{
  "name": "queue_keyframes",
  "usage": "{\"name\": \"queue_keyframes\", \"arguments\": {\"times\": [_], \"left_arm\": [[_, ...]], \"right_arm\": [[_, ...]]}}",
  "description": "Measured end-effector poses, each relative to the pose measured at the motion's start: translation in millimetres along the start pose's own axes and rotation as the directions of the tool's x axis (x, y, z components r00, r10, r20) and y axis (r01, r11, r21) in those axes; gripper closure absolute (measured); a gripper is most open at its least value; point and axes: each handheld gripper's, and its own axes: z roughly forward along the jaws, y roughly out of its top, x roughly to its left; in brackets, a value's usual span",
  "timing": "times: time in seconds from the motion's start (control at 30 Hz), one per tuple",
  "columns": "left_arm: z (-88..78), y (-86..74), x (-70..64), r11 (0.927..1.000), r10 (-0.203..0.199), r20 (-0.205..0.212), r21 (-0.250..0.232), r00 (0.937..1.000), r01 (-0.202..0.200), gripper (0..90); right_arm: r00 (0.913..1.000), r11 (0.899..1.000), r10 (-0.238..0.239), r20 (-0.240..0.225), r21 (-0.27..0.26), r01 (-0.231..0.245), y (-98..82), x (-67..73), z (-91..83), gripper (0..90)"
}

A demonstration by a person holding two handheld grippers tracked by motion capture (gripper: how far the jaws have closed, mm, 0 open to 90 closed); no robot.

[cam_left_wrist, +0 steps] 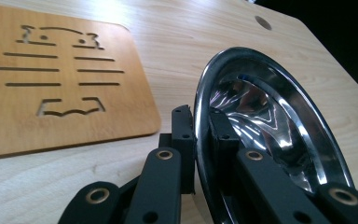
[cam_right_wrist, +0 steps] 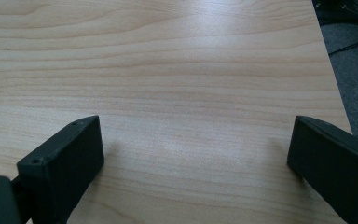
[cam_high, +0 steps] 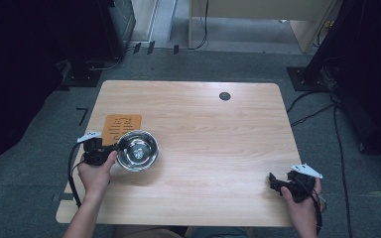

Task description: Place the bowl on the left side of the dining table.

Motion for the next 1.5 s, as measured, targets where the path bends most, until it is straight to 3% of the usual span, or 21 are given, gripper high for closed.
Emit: {"name": "queue_keyframes", "arguments": {"times": [0.47,0.83,1.03,1.1,1.13,1.17,1.27,1.3,1.33,1.5], "left_arm": [[7.9,3.0,10.6,0.9972,-0.064,-0.047,-0.043,0.9968,0.062,84.3],[17.7,4.6,14.1,0.9890,-0.127,-0.089,-0.088,0.9879,0.119,84.3],[24.7,6.3,17.4,0.9799,-0.177,-0.114,-0.113,0.9775,0.165,84.3],[27.0,7.0,21.6,0.9740,-0.203,-0.129,-0.127,0.9706,0.187,84.3],[27.0,7.0,21.6,0.9740,-0.203,-0.129,-0.127,0.9706,0.187,84.3],[28.6,7.0,24.3,0.9716,-0.214,-0.146,-0.134,0.9658,0.195,84.3],[31.5,6.4,26.5,0.9718,-0.216,-0.171,-0.132,0.9612,0.195,84.3],[32.7,6.3,29.0,0.9677,-0.233,-0.183,-0.142,0.9553,0.208,84.3],[32.7,6.3,29.0,0.9677,-0.233,-0.183,-0.142,0.9553,0.208,84.3],[32.7,8.6,36.1,0.9530,-0.280,-0.193,-0.175,0.9406,0.247,84.3]], "right_arm": [[1.0000,1.000,-0.001,0.000,-0.001,0.001,0.0,-0.1,0.1,3.1],[1.0000,1.000,-0.001,0.000,0.000,0.001,0.0,-0.1,0.0,3.1],[1.0000,1.000,-0.001,0.000,0.000,0.001,0.0,0.0,0.0,3.1],[1.0000,1.000,-0.001,0.000,0.000,0.001,0.0,0.0,0.0,3.1],[1.0000,1.000,-0.001,0.000,0.000,0.001,0.0,0.0,0.0,3.1],[1.0000,1.000,-0.001,0.000,-0.001,0.001,0.0,-0.1,0.0,3.1],[1.0000,1.000,0.000,0.000,0.000,0.000,0.0,0.0,0.0,3.1],[1.0000,1.000,-0.001,0.000,-0.001,0.001,0.0,-0.1,0.0,3.1],[1.0000,1.000,-0.001,0.000,0.000,0.001,0.0,-0.1,0.0,3.1],[1.0000,1.000,-0.001,0.000,-0.001,0.001,0.0,-0.1,0.0,3.1]]}}
